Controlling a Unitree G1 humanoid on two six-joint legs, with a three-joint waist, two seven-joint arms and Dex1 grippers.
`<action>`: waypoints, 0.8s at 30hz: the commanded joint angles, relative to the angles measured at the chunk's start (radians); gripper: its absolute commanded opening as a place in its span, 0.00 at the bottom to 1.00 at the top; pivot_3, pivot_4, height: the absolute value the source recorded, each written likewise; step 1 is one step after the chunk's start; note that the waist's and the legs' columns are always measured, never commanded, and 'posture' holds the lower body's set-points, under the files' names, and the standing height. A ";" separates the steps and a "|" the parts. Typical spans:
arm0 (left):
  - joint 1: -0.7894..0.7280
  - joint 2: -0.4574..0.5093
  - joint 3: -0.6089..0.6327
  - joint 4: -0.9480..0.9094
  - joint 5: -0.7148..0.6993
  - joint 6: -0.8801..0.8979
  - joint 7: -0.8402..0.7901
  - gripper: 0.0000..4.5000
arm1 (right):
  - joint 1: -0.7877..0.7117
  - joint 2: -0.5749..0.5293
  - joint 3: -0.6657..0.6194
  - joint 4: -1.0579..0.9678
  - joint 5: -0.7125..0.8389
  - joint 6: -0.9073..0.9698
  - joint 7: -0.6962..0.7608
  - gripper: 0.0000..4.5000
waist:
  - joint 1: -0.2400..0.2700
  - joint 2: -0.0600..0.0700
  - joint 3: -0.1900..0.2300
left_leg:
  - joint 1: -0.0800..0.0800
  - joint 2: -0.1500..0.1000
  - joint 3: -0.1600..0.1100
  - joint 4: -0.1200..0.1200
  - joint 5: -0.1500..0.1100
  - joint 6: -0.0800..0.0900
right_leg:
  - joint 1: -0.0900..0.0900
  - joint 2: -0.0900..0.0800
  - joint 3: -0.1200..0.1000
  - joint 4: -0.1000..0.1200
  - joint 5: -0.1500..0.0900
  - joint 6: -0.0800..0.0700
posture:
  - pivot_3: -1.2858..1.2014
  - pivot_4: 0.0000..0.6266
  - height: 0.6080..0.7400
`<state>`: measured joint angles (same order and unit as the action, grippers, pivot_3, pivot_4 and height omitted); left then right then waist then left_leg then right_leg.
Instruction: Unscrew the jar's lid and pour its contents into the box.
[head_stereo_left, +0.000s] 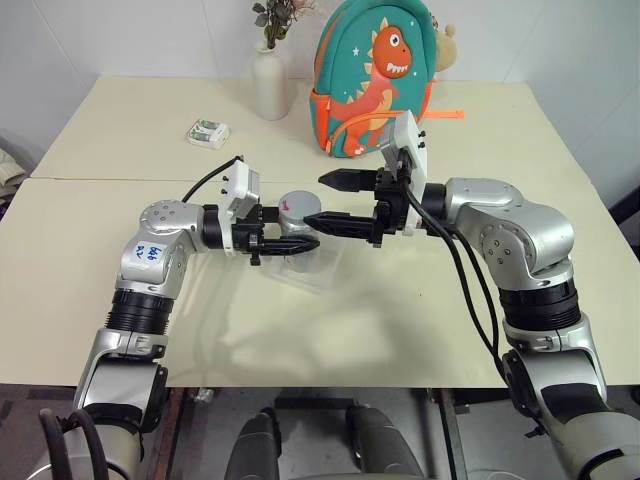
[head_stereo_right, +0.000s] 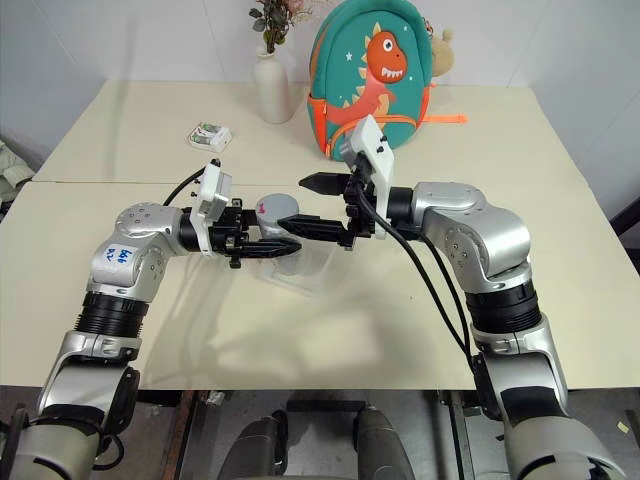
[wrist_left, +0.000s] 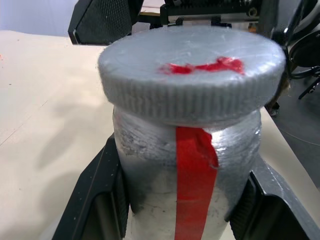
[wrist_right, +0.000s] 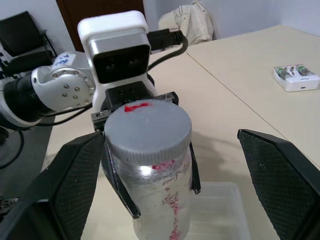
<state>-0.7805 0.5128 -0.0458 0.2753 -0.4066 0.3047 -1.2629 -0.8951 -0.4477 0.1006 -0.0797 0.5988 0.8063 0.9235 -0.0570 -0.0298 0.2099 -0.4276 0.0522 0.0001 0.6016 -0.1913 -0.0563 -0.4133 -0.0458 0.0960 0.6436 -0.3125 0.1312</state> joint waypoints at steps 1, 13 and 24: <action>-0.008 0.007 0.018 -0.044 -0.016 -0.008 -0.006 0.45 | -0.011 -0.005 -0.031 -0.042 0.033 -0.001 0.019 0.99 | 0.001 0.000 0.000 | 0.000 0.000 0.000 0.000 0.000 0.000 | 0.000 0.000 0.000 0.000 0.000 0.000 | 0.52 0.24 1.00; 0.006 0.011 0.022 -0.064 -0.020 0.003 -0.004 0.45 | -0.059 0.038 0.004 0.028 0.017 -0.007 0.032 0.99 | 0.001 0.000 0.000 | 0.000 0.000 0.000 0.000 0.000 0.000 | 0.000 0.000 0.000 0.000 0.000 0.000 | 0.52 0.24 1.00; 0.009 0.013 0.026 -0.072 -0.023 0.011 0.000 0.45 | -0.056 0.061 0.032 0.034 -0.008 -0.020 0.051 0.99 | 0.000 0.000 0.000 | 0.000 0.000 0.000 0.000 0.000 0.000 | 0.000 0.000 0.000 0.000 0.000 0.000 | 0.52 0.24 1.00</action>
<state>-0.7751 0.5148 -0.0434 0.2467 -0.4072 0.3161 -1.2626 -0.9340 -0.3905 0.1297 -0.0220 0.5911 0.8064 0.9617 -0.0568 -0.0298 0.2099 -0.4276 0.0522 0.0002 0.6016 -0.1913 -0.0563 -0.4134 -0.0458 0.0960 0.6436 -0.3125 0.1312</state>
